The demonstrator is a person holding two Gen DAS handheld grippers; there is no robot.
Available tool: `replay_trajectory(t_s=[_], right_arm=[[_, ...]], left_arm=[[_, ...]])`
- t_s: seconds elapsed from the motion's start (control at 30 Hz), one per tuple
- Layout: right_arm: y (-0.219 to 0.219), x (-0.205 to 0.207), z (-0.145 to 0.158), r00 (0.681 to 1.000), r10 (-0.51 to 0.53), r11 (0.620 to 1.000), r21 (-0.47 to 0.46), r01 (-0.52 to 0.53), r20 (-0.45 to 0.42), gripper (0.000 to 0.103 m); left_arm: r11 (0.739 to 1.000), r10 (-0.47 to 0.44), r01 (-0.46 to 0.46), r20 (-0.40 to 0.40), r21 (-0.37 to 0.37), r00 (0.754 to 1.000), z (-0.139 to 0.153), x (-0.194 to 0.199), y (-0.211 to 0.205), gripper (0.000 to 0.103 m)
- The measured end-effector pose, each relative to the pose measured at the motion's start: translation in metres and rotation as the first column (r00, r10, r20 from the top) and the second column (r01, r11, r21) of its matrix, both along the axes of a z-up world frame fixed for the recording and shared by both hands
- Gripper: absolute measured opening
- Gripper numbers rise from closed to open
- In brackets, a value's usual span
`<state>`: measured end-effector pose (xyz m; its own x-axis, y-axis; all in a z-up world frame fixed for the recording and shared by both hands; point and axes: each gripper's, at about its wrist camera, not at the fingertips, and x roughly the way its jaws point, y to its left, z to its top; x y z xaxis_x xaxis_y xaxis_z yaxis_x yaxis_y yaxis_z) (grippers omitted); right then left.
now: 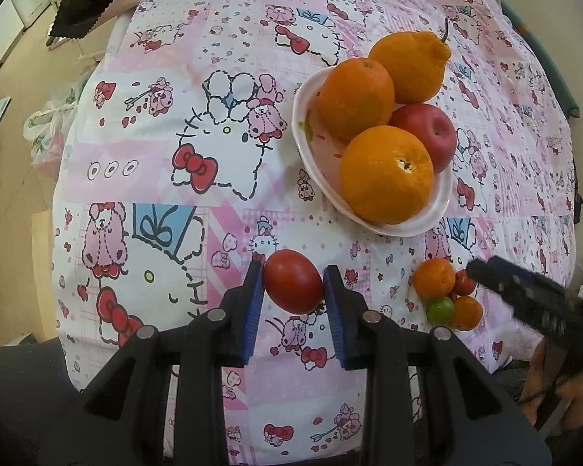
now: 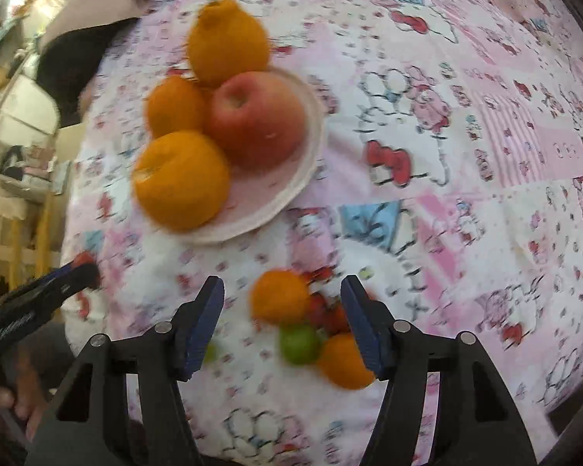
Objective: Organize fruits
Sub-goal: 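Grasp a small mandarin with the right tool while the left tool holds the tomato, then lower the tomato onto the plate with the left tool while the right tool places the mandarin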
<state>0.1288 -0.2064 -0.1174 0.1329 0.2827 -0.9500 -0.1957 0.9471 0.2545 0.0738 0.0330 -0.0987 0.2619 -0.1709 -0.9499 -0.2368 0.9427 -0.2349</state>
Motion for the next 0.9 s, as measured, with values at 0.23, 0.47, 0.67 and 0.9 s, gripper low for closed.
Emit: replay_trajectory(t_s=[0.23,0.47,0.67,0.9], right_arm=[[0.024,0.012,-0.028,0.990,0.107,0.993,-0.031,-0.110,-0.092,0.065],[0.039,0.002,-0.043,0.983,0.157,0.976,-0.137,-0.169,-0.095,0.047],[0.022,0.013,-0.003,0.998,0.066,0.997,0.037,-0.067,0.008,0.046],[-0.002,0.045,0.010,0.998,-0.061,0.981,0.184,0.058,0.010,0.046]], left_arm=[[1.000,0.006,-0.006,-0.001,0.002,1.000,-0.001,0.003,0.002,0.027],[1.000,0.010,-0.010,-0.002,0.003,1.000,-0.002,0.008,0.003,0.027],[0.996,0.059,-0.058,0.008,-0.060,0.998,0.003,0.020,0.016,0.027],[0.986,0.137,-0.133,0.035,-0.104,0.990,0.006,0.060,0.026,0.027]])
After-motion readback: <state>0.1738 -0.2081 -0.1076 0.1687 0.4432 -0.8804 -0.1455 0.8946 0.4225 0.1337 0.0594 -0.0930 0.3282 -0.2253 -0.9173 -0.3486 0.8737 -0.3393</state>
